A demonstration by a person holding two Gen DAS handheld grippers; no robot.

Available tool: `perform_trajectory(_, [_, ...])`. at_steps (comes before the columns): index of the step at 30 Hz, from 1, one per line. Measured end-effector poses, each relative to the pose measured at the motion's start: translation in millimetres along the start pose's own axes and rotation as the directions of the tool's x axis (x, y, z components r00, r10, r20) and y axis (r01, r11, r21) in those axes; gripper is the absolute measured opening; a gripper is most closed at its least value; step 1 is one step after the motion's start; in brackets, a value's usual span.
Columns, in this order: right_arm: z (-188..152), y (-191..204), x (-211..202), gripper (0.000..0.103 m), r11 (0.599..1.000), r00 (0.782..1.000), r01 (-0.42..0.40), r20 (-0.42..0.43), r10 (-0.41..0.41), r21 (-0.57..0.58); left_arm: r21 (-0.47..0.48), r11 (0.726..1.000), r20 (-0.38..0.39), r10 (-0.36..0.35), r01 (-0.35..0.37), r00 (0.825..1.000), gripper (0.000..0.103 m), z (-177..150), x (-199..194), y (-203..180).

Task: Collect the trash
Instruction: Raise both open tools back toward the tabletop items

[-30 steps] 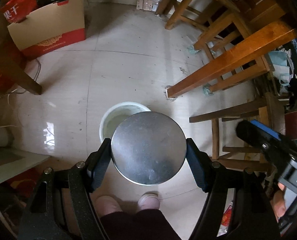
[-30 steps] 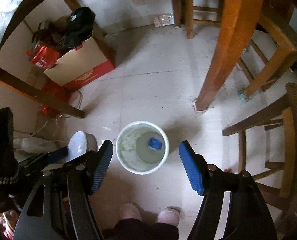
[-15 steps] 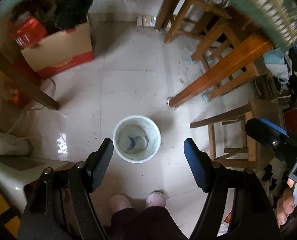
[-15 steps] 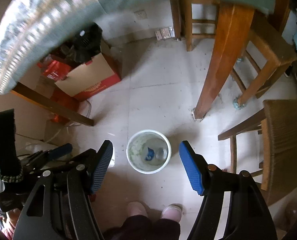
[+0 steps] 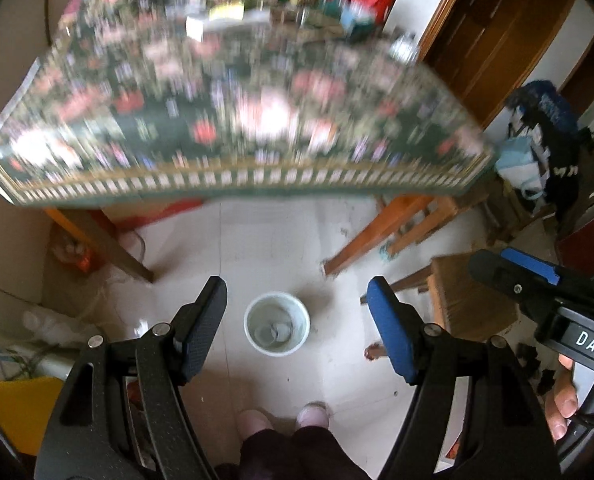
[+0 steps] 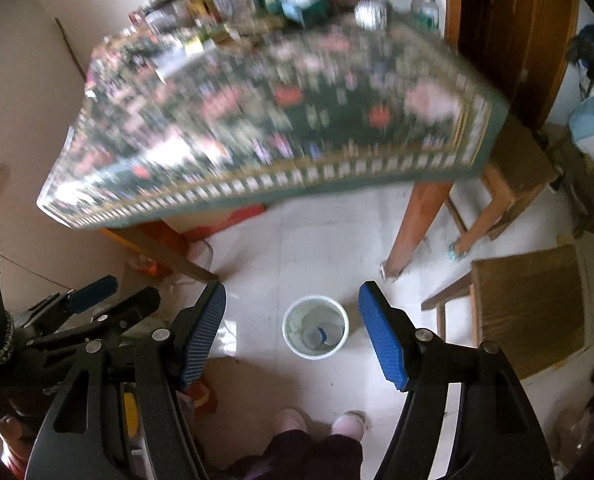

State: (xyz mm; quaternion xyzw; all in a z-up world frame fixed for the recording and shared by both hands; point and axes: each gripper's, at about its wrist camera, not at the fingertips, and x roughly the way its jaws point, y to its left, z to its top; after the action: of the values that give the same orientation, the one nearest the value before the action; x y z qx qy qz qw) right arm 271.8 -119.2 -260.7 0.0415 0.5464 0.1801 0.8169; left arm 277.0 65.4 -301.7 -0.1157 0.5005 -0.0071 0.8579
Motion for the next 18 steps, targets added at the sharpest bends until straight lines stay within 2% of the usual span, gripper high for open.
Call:
perform_trajectory(5, [18, 18, -57, 0.066, 1.0, 0.997, -0.006, 0.074, 0.007, -0.018, 0.014, 1.0, 0.115, -0.006, 0.005, 0.993, 0.072, 24, -75, -9])
perform_trajectory(9, [31, 40, -106, 0.069, 0.999, 0.988, -0.008, 0.153, 0.015, -0.045, 0.021, 1.0, 0.203, -0.014, 0.01, 0.979, 0.072, 40, -129, -15])
perform_trajectory(14, [38, 63, -159, 0.072, 0.997, 0.967, 0.003, 0.253, 0.016, -0.075, 0.045, 0.999, 0.299, -0.038, 0.026, 0.954, 0.072, 53, -187, -23])
perform_trajectory(18, [43, 78, -194, 0.073, 0.996, 0.943, 0.013, 0.331, 0.017, -0.087, 0.082, 0.996, 0.374, -0.051, 0.022, 0.926, 0.073, 60, -228, -26])
